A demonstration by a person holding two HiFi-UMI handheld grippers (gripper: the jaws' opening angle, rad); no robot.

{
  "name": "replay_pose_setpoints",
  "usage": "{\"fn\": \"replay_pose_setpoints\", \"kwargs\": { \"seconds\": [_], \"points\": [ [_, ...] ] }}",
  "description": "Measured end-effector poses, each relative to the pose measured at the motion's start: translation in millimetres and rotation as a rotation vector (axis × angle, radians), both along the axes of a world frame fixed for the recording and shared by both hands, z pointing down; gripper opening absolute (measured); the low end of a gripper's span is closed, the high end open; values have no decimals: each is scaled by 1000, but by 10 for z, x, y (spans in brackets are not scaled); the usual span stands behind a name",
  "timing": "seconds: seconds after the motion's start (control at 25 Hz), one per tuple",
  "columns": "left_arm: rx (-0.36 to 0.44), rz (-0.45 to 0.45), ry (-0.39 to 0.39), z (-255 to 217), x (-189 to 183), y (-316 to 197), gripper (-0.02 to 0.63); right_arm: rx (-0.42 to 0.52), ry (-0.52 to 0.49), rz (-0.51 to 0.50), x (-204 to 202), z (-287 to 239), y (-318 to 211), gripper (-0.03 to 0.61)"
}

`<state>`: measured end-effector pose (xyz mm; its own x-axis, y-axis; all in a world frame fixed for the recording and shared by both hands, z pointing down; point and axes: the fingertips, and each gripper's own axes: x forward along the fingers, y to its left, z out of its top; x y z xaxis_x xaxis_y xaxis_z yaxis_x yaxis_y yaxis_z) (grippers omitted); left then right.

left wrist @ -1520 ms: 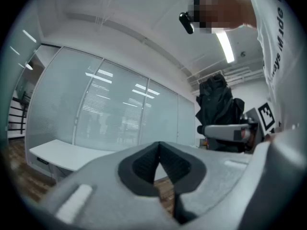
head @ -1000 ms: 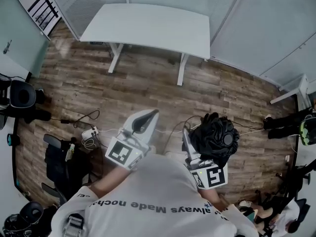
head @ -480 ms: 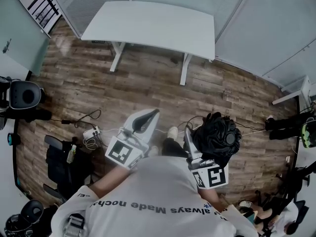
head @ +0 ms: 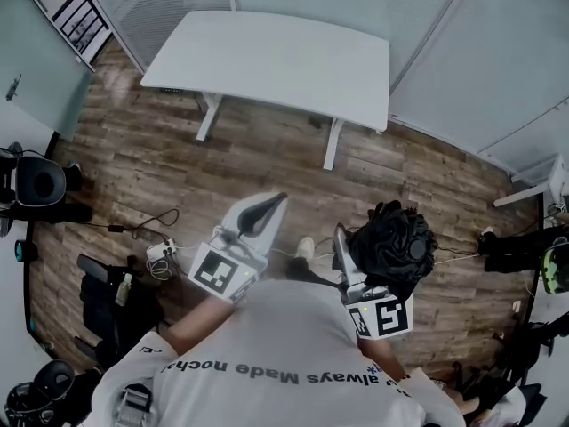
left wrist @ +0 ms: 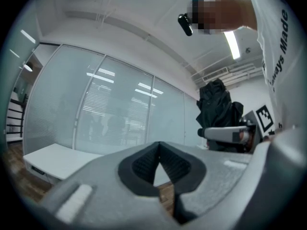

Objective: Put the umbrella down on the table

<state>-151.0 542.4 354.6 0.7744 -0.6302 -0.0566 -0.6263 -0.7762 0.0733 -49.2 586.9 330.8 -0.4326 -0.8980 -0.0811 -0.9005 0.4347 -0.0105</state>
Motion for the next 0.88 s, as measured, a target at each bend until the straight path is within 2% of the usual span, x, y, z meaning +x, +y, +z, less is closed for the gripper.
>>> {"fn": "replay_pose_setpoints", "kwargs": {
  "seconds": [0.48,0.88],
  "points": [
    [22,-45,-5,-84,887,-920,3,3,-5,-49,907,-63,-945,230],
    [0,-92,-15,65,1135,-1377,3,-10,-5,-83,1207,50,-1406,230]
  ]
}}
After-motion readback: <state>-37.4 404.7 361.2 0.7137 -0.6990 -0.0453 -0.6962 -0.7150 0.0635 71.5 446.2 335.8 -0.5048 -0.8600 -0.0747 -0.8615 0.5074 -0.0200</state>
